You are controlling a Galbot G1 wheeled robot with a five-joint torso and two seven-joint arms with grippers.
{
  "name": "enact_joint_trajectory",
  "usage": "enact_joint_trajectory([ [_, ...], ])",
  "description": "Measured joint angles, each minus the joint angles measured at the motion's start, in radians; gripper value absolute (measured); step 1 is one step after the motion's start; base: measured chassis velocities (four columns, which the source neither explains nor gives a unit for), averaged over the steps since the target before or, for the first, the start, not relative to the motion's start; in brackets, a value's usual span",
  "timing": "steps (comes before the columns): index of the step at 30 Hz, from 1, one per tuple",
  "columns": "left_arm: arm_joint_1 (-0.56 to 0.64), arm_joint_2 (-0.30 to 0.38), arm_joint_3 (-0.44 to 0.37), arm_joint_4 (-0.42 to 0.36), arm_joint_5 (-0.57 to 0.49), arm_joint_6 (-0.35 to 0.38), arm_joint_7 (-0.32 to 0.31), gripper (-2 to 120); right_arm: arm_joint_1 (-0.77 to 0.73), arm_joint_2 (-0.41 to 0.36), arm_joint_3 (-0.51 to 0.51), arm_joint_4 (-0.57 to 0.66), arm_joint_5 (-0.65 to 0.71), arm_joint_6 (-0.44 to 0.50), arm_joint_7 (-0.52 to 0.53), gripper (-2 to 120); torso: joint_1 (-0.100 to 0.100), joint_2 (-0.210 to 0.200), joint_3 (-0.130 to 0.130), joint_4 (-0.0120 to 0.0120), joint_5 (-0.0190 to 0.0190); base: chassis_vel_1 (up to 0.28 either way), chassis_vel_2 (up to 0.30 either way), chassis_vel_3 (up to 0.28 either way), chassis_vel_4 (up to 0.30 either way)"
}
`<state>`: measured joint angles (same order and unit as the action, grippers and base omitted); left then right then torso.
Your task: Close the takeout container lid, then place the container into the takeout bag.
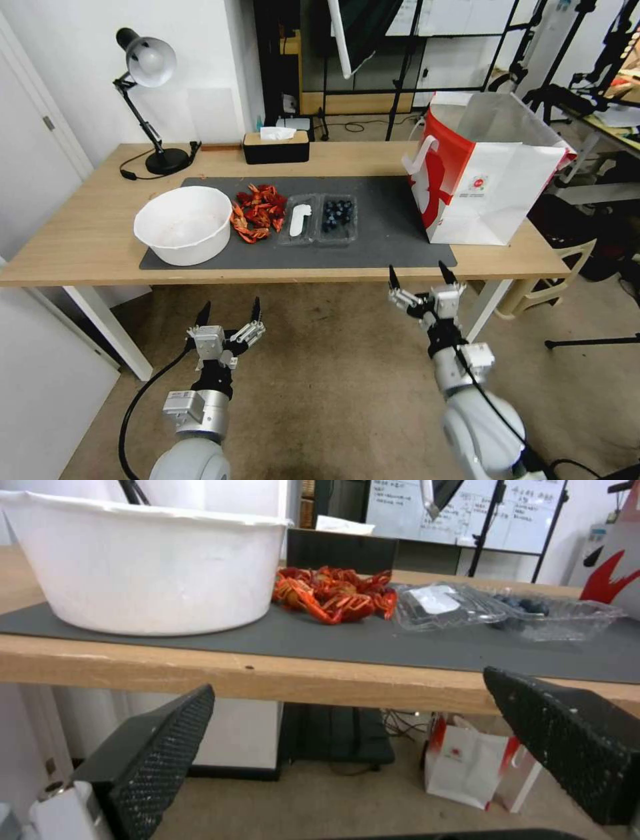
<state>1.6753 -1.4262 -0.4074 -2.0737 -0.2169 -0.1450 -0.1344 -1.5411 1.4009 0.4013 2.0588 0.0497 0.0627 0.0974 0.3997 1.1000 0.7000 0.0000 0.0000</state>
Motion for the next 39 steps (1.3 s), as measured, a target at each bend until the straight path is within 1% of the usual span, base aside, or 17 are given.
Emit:
enact_joint_trajectory([
  [5,0.006,0.003,-0.001,0.0,-0.015,-0.002,0.004,100,-0.01,0.002,-0.006,-0.004,-0.014,0.006,0.003,100,0.0,0.0,0.0,0.0,0.0,0.0,0.0,0.0,0.0],
  [9,0.005,0.013,0.006,-0.007,-0.084,0.014,0.003,100,-0.022,0.001,-0.007,-0.005,-0.015,0.008,0.001,100,0.0,0.0,0.0,0.0001,0.0,0.0,0.0,0.0,0.0],
  [10,0.0,0.02,0.013,-0.015,-0.127,0.027,0.002,100,-0.026,0.001,-0.007,-0.005,-0.014,0.009,0.0,100,0.0,0.0,0.0,0.0001,0.0,0.0,0.0,0.0,0.0],
  [11,-0.015,0.033,0.028,-0.035,-0.223,0.056,-0.001,100,-0.033,-0.001,-0.004,-0.002,-0.014,0.009,-0.003,100,0.0,0.0,0.0,0.0001,0.0,0.0,0.0,0.0,0.0],
  [12,-0.015,0.033,0.028,-0.035,-0.223,0.056,-0.001,100,-0.033,-0.001,-0.004,-0.002,-0.014,0.009,-0.003,100,0.0,0.0,0.0,0.0001,0.0,0.0,0.0,0.0,0.0],
  [14,-0.044,0.047,0.044,-0.063,-0.352,0.102,-0.013,100,-0.037,-0.001,-0.002,0.003,-0.013,0.009,-0.004,100,0.0,0.0,0.0,0.0,0.0,0.0,0.0,0.0,0.0],
  [15,-0.073,0.054,0.052,-0.083,-0.463,0.145,-0.028,100,-0.039,-0.001,0.0,0.007,-0.013,0.009,-0.005,100,0.0,0.0,0.0,-0.0001,0.0001,0.0,0.0,0.0,0.0],
  [16,-0.073,0.054,0.052,-0.083,-0.463,0.145,-0.028,100,-0.039,-0.001,0.0,0.007,-0.013,0.009,-0.005,100,0.0,0.0,0.0,-0.0001,0.0001,0.0,0.0,0.0,0.0],
  [19,-0.126,0.057,0.058,-0.118,-0.668,0.217,-0.066,100,-0.037,-0.003,-0.004,0.009,-0.013,0.001,-0.005,100,0.0,0.0,0.0,-0.0006,0.0,0.0,0.0,0.0,0.0],
  [20,-0.126,0.057,0.058,-0.118,-0.668,0.217,-0.066,100,-0.037,-0.003,-0.004,0.009,-0.013,0.001,-0.005,100,0.0,0.0,0.0,-0.0006,0.0,0.0,0.0,0.0,0.0],
  [22,-0.153,0.054,0.056,-0.144,-0.829,0.266,-0.113,100,-0.019,-0.014,-0.024,0.007,0.005,-0.019,-0.009,100,0.0,0.0,0.0,0.0002,0.0002,0.0,0.0,0.0,0.0],
  [23,-0.183,0.051,0.057,-0.154,-0.929,0.294,-0.153,100,-0.015,-0.02,-0.034,0.005,0.017,-0.031,-0.011,100,0.0,0.0,0.0,0.0006,0.0002,0.0,0.0,0.0,0.0],
  [24,-0.183,0.051,0.057,-0.154,-0.929,0.294,-0.153,100,-0.015,-0.02,-0.034,0.005,0.017,-0.031,-0.011,100,0.0,0.0,0.0,0.0006,0.0002,0.0,0.0,0.0,0.0],
  [27,-0.291,0.038,0.061,-0.146,-1.133,0.328,-0.234,100,-0.012,-0.027,-0.041,0.002,0.024,-0.043,-0.015,100,0.0,0.0,0.0,-0.0002,0.0001,0.0,0.0,0.0,0.0],
  [32,-0.375,0.036,0.087,-0.099,-1.215,0.344,-0.27,100,-0.017,-0.021,-0.04,0.015,0.025,-0.062,-0.017,100,0.0,0.0,0.0,0.0,0.0,0.0,0.0,0.0,0.0],
  [37,-0.431,0.038,0.126,-0.043,-1.217,0.346,-0.284,100,-0.023,-0.02,-0.038,0.025,0.023,-0.071,-0.019,100,0.0,0.0,0.0,-0.0001,0.0,0.0,0.0,0.0,0.0],
  [39,-0.475,0.035,0.152,0.001,-1.211,0.341,-0.291,100,-0.027,-0.019,-0.037,0.028,0.021,-0.075,-0.021,100,0.0,0.0,0.0,-0.0001,0.0,0.0,0.0,0.0,0.0],
])
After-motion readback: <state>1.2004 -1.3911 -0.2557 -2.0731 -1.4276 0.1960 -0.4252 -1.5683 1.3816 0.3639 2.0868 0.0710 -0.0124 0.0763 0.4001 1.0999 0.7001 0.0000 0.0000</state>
